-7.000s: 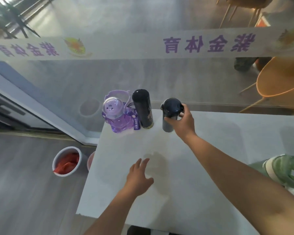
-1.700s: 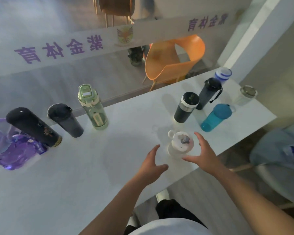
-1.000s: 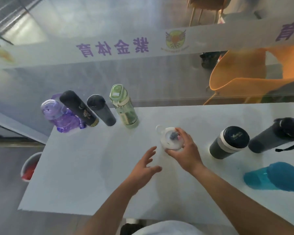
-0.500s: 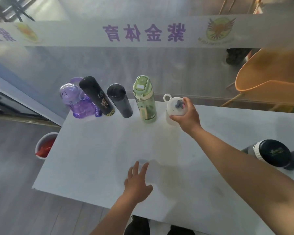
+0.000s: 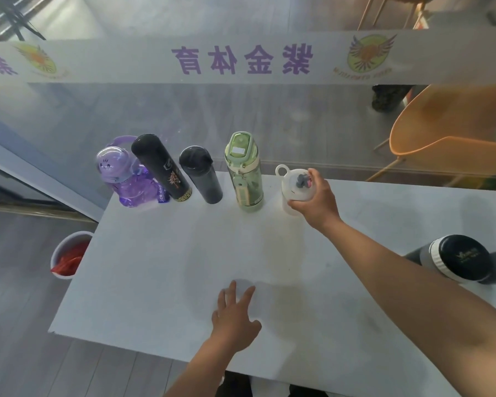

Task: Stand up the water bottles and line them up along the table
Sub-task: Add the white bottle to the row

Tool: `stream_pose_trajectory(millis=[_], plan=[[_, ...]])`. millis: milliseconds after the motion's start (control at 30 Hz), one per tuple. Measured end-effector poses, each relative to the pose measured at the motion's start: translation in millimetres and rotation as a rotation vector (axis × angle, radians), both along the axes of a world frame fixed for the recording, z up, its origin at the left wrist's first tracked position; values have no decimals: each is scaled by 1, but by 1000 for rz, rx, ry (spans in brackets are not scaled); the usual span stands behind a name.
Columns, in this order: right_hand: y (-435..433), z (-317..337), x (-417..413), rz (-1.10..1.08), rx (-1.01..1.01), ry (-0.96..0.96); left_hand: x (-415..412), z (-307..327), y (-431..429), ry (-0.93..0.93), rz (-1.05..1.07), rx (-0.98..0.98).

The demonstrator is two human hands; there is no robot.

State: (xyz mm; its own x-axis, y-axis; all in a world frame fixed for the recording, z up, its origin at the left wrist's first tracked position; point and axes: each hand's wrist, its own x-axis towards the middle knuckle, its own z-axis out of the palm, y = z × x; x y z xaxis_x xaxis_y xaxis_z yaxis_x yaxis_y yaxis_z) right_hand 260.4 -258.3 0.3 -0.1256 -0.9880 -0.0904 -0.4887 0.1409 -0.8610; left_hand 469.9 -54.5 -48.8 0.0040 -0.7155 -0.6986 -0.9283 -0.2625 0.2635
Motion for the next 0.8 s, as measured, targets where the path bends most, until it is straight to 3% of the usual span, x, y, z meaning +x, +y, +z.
stream_pose_trajectory(millis=[533, 800], plan=[[8, -4, 4, -145, 51, 151, -6, 5, -3, 2, 11, -4], [59, 24, -3, -150, 51, 24, -27, 17, -11, 39, -5, -46]])
